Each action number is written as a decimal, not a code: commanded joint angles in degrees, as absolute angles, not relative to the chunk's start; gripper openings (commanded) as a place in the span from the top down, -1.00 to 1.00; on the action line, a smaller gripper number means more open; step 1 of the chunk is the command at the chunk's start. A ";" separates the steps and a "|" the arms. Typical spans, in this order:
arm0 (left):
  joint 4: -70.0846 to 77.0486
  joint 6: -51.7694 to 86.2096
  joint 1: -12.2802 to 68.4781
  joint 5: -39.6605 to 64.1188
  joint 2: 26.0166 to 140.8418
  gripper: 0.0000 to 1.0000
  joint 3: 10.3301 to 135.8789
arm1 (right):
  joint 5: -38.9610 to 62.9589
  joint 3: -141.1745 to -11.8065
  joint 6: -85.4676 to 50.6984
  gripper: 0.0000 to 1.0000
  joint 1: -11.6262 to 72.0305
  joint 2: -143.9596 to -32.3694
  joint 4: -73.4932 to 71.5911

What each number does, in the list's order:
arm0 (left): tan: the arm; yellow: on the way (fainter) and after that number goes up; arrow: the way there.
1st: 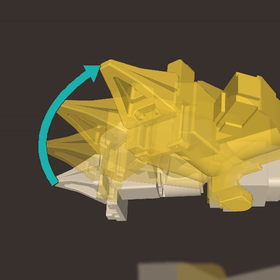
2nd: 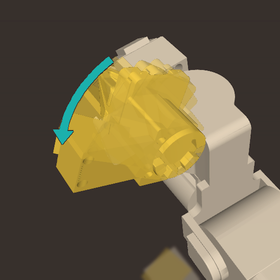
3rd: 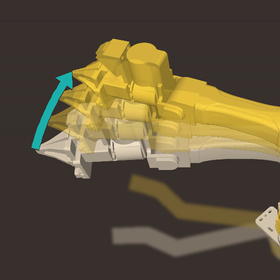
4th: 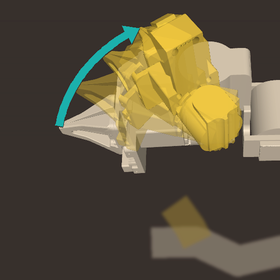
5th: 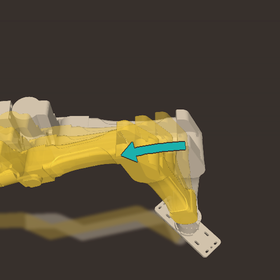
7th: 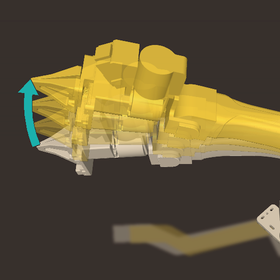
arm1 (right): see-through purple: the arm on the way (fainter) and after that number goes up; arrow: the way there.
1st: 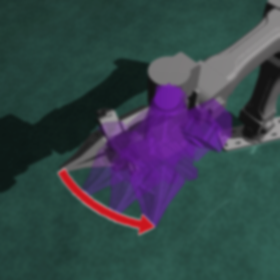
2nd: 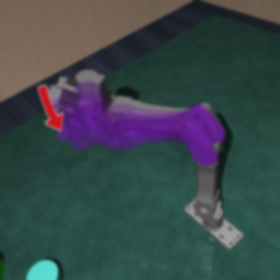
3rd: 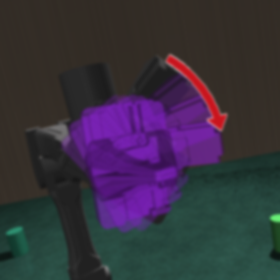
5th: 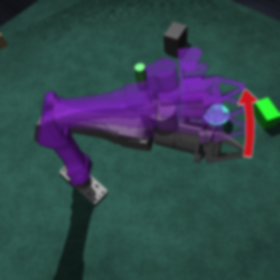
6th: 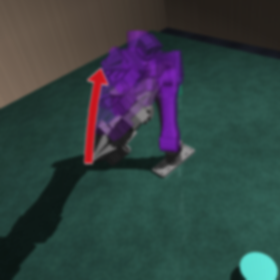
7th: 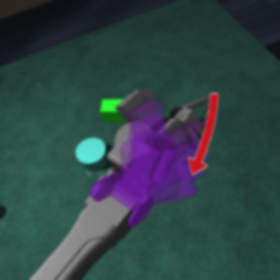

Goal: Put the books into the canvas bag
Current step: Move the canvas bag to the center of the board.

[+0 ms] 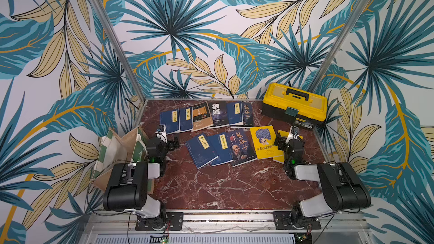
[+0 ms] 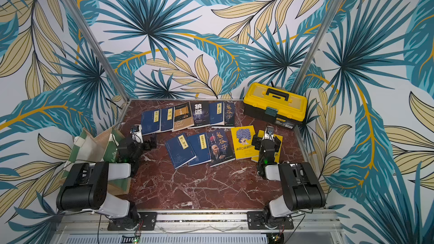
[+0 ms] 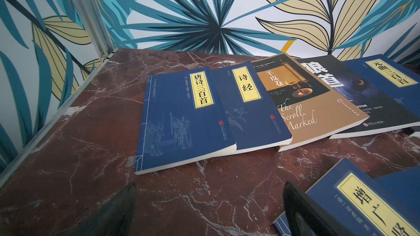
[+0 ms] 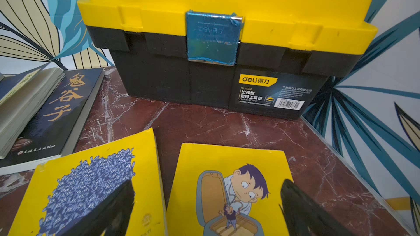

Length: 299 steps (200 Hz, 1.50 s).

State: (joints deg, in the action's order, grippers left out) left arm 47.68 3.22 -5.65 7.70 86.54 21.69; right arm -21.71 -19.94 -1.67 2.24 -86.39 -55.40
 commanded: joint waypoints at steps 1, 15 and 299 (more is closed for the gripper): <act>47.36 2.65 -5.36 7.35 86.91 -0.99 23.19 | -21.41 -20.04 -1.92 -0.99 2.00 -86.41 -55.60; 47.37 2.65 -5.35 7.43 86.87 -0.99 23.18 | -21.45 -20.08 -1.90 -0.99 1.99 -86.40 -55.64; 47.28 2.47 -5.11 7.52 86.63 -0.99 23.20 | -21.29 -18.83 -1.67 -0.99 1.99 -86.31 -57.77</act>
State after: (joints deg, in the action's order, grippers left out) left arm 47.57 3.20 -5.52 7.64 86.54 21.69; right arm -21.32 -19.94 -1.67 2.24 -86.39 -55.44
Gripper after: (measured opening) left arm 0.995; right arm 0.994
